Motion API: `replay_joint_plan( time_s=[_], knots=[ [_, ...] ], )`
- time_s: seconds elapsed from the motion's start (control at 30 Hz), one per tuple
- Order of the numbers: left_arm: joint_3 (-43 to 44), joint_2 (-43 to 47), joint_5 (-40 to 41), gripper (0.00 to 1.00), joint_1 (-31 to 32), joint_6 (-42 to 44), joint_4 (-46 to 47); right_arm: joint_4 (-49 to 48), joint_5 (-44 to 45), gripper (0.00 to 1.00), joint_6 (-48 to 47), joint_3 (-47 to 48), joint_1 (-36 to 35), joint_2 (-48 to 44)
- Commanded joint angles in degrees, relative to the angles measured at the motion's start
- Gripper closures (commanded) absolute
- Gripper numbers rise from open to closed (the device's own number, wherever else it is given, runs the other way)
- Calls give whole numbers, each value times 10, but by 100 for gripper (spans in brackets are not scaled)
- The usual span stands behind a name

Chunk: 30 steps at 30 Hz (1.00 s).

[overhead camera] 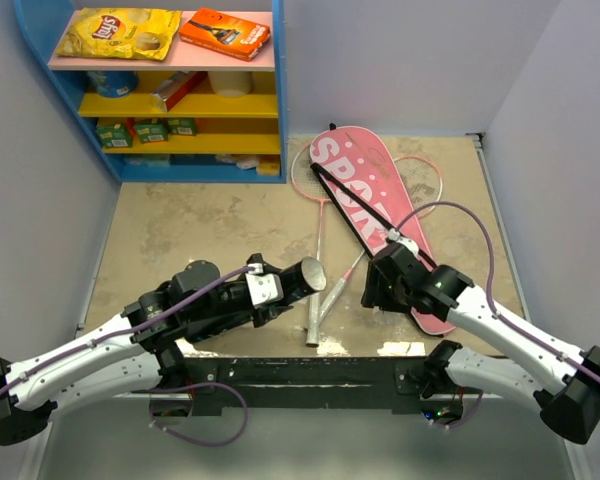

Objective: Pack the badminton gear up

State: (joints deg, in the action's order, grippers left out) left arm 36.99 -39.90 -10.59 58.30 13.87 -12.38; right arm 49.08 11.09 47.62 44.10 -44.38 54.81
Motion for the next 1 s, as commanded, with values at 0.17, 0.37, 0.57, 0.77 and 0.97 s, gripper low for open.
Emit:
replay_joint_plan(
  time_s=[0.17, 0.37, 0.57, 0.77, 0.97],
  knots=[
    [27, 18, -16, 100, 2, -16, 46, -22, -8, 42, 210, -60, -10, -66],
    [27, 18, -25, 100, 2, -18, 46, -1, 5, 41, 250, -64, -11, -60],
    [25, 25, -19, 100, 2, -18, 46, 20, 17, 41, 291, -76, -12, -46],
    [25, 25, -20, 100, 2, -19, 46, 30, 68, 41, 338, -79, -11, -46],
    [23, 27, -18, 100, 2, -18, 47, 12, 101, 41, 372, -89, -11, -15]
  ],
)
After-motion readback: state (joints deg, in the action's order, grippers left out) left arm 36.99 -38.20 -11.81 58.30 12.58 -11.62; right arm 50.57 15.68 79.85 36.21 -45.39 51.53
